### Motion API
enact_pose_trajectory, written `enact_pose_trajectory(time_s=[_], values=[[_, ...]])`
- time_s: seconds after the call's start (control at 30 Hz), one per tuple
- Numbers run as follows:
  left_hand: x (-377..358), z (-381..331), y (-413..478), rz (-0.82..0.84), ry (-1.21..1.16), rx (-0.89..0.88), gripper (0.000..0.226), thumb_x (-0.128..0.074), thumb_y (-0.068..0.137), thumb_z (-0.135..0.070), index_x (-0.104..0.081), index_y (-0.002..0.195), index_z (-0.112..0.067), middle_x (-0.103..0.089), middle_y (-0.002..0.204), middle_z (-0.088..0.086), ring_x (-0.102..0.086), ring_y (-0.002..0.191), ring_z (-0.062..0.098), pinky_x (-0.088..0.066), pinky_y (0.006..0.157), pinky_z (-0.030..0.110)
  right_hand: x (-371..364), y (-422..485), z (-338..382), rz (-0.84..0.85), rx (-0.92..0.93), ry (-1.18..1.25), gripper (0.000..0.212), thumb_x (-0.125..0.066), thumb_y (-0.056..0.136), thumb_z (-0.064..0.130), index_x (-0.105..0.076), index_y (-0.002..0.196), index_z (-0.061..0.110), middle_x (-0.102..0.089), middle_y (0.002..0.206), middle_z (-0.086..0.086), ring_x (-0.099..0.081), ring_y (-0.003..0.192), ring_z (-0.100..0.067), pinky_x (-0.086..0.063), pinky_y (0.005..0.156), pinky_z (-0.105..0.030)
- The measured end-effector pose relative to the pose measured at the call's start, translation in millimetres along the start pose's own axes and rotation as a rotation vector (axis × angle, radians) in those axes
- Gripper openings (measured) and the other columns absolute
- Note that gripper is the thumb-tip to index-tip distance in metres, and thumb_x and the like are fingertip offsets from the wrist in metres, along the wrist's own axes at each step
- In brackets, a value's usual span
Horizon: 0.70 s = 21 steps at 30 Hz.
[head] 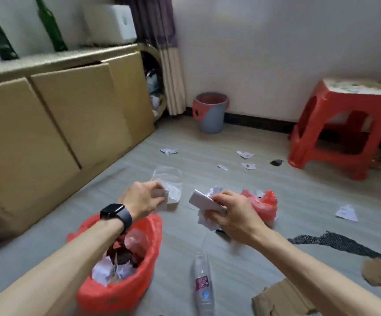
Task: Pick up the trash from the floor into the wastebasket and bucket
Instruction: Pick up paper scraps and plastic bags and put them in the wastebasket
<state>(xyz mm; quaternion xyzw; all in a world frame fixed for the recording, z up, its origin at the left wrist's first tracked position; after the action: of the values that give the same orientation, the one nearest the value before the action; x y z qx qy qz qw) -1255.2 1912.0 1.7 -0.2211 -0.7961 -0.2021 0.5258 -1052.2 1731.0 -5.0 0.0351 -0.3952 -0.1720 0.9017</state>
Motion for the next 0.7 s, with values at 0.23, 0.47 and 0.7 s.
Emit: enact_pose_trajectory(time_s=[0.23, 0.47, 0.7], values=[[-27, 161, -88, -0.046, -0.127, 0.376, 0.022, -0.062, 0.090, -0.037, -0.065, 0.110, -0.030, -0.072, 0.109, -0.002, -0.065, 0.101, 0.024, -0.048, 0.084, 0.030, -96, 41, 83, 0.272, -0.050, 0.074, 0.005, -0.070, 0.076, 0.020, -0.071, 0.080, 0.018, -0.062, 0.071, 0.004, -0.055, 0.058, -0.007, -0.045, 0.057, -0.028], [-58, 218, -126, -0.124, -0.266, 0.538, 0.020, -0.056, 0.093, -0.033, -0.062, 0.112, -0.034, -0.071, 0.105, -0.001, -0.065, 0.093, 0.024, -0.050, 0.077, 0.030, -214, 60, 121, 0.280, -0.239, 0.293, 0.016, -0.068, 0.068, 0.024, -0.071, 0.083, 0.019, -0.068, 0.073, -0.007, -0.064, 0.061, -0.027, -0.058, 0.056, -0.047], [-81, 231, -134, -0.131, -0.018, 0.482, 0.067, -0.045, 0.085, -0.047, -0.044, 0.147, -0.022, -0.040, 0.154, 0.003, -0.031, 0.145, 0.021, -0.030, 0.116, 0.039, -275, 40, 94, 0.404, -0.213, 0.265, 0.058, -0.064, 0.090, 0.030, -0.045, 0.145, 0.032, -0.055, 0.140, 0.014, -0.055, 0.126, -0.008, -0.044, 0.104, -0.024]])
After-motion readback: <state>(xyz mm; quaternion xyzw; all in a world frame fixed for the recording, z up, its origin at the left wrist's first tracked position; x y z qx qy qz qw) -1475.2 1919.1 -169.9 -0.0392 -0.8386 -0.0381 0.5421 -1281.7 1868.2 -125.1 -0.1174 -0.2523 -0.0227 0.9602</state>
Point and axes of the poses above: each hand's wrist, its own y-axis towards the middle knuckle, its own x-axis out of the back of the hand, z = x × y, the point moved 1 cm from there along y, towards the middle knuckle
